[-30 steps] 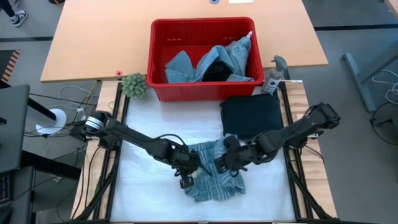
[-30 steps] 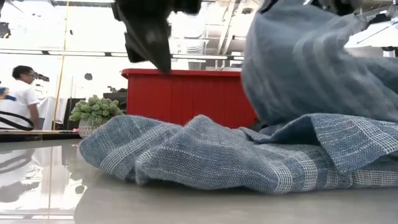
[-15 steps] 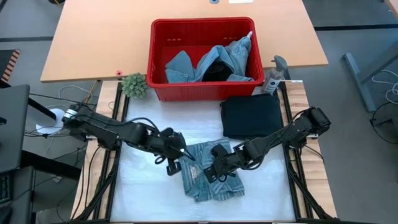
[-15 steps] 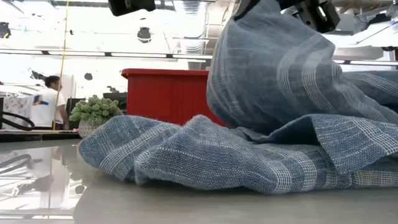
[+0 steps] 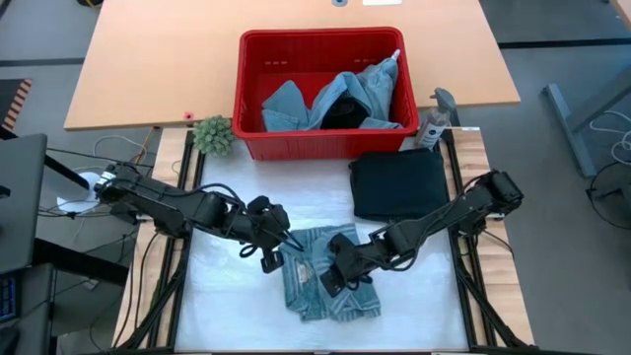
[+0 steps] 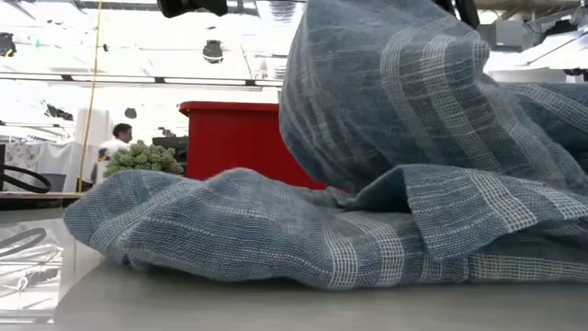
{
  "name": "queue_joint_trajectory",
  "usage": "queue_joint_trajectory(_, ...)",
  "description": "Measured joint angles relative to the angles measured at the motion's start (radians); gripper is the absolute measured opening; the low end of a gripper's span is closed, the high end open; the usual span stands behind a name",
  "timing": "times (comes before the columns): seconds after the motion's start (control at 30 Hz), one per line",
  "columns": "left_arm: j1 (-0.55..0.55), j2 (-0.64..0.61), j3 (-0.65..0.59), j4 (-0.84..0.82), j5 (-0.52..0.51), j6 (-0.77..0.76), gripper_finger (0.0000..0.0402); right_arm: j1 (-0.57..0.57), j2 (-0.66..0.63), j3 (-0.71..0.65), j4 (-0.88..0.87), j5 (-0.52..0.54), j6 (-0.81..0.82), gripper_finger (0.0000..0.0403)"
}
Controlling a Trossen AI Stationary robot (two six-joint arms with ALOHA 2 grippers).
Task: Fold Laundry from Bin
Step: Fold the blue polo shirt
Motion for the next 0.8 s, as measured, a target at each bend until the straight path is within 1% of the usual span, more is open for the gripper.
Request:
queue_joint_trajectory(0.1, 0.0, 0.0, 0.0, 0.0, -0.025, 0.0, 0.0, -0.002, 0.0, 0.0, 0.0, 0.0, -0.049, 0.0029)
queue_joint_trajectory(0.3, 0.001, 0.0, 0.0, 0.001, -0.031, 0.0, 0.0, -0.018, 0.0, 0.0, -0.001, 0.001, -0.091, 0.0084)
queue_joint_trajectory(0.67, 0.001, 0.0, 0.0, 0.002, -0.031, 0.0, 0.0, -0.03, 0.0, 0.0, 0.0, 0.001, -0.13, 0.017)
queue_joint_trajectory(0.8, -0.01, 0.0, -0.001, 0.011, -0.038, -0.008, 0.0, -0.037, 0.0, 0.0, -0.008, 0.003, -0.13, 0.0187)
